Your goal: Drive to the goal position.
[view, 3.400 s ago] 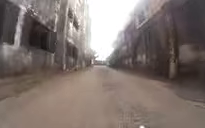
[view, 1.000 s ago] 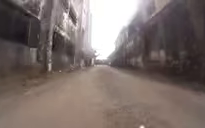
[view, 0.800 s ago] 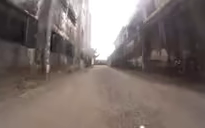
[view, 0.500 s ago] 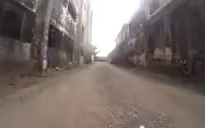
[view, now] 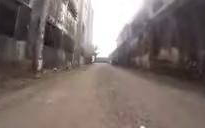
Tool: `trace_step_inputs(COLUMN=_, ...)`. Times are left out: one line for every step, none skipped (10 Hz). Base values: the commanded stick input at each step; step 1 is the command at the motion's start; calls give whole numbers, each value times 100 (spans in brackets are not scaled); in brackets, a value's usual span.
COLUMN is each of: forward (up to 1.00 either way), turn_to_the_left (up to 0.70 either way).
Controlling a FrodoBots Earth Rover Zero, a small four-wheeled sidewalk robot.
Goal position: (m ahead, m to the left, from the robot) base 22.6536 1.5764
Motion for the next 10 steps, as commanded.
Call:
trace_step_inputs(forward=70, turn_to_the_left=0)
trace_step_inputs(forward=70, turn_to_the_left=0)
trace_step_inputs(forward=70, turn_to_the_left=0)
trace_step_inputs(forward=70, turn_to_the_left=0)
trace_step_inputs(forward=70, turn_to_the_left=0)
trace_step_inputs(forward=70, turn_to_the_left=0)
trace_step_inputs(forward=70, turn_to_the_left=0)
trace_step_inputs(forward=70, turn_to_the_left=0)
trace_step_inputs(forward=70, turn_to_the_left=0)
trace_step_inputs(forward=70, turn_to_the_left=0)
